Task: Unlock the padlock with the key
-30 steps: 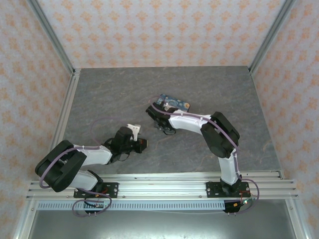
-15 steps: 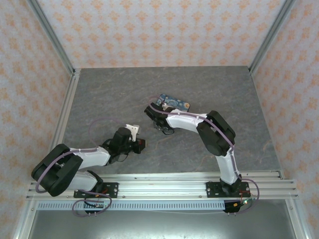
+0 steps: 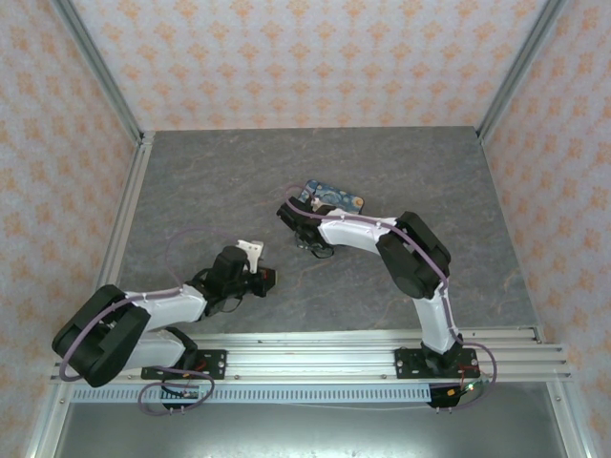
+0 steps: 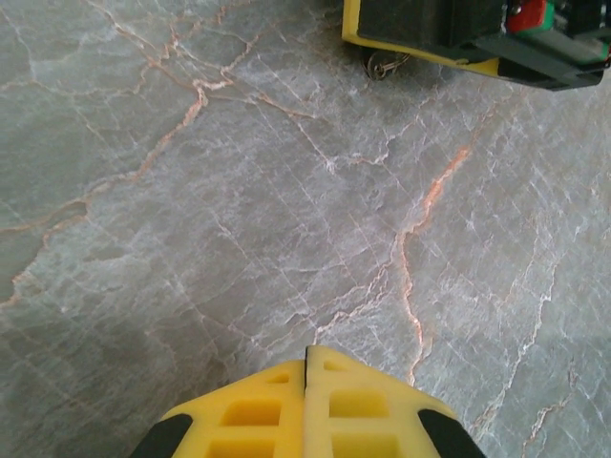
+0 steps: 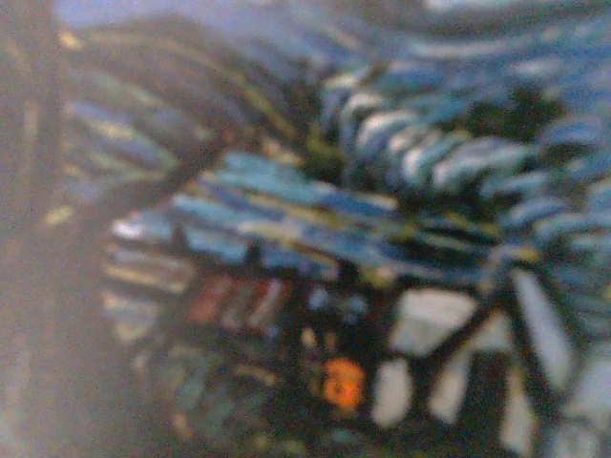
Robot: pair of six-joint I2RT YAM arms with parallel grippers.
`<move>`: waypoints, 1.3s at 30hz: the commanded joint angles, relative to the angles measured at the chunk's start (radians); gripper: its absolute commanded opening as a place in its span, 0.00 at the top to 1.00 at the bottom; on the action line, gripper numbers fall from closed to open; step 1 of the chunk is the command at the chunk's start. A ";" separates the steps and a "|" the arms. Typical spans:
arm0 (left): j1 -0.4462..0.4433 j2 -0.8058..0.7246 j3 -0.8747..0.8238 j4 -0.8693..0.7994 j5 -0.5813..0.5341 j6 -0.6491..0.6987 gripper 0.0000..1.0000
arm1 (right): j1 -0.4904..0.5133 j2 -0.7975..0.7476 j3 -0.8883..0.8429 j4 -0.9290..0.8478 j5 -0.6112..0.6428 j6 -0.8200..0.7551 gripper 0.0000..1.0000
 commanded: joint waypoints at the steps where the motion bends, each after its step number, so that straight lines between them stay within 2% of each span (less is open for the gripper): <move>1: 0.018 -0.030 0.003 -0.035 0.014 0.016 0.96 | -0.015 -0.072 -0.004 -0.026 0.008 -0.011 0.88; 4: 0.039 -0.063 0.014 -0.034 0.063 -0.008 0.85 | -0.022 -0.111 -0.014 -0.019 -0.032 -0.009 0.89; 6: 0.052 -0.091 0.023 -0.032 0.087 -0.030 0.72 | -0.029 -0.138 -0.021 -0.019 -0.062 -0.003 0.89; 8: 0.066 -0.115 0.029 -0.016 0.109 -0.058 0.64 | -0.037 -0.161 -0.029 -0.015 -0.094 0.005 0.90; 12: 0.082 -0.115 0.042 0.076 0.159 -0.158 0.57 | -0.055 -0.187 -0.047 0.004 -0.171 0.034 0.91; 20: 0.083 0.051 0.098 0.371 0.265 -0.348 0.55 | -0.083 -0.215 -0.080 0.060 -0.300 0.123 1.00; 25: 0.083 0.184 0.128 0.527 0.297 -0.413 0.59 | -0.096 -0.235 -0.096 0.087 -0.352 0.174 1.00; 32: 0.084 0.334 0.136 0.685 0.313 -0.441 0.64 | -0.105 -0.248 -0.095 0.098 -0.396 0.207 1.00; 39: 0.097 0.403 0.152 0.736 0.303 -0.432 0.66 | -0.114 -0.249 -0.097 0.097 -0.426 0.205 1.00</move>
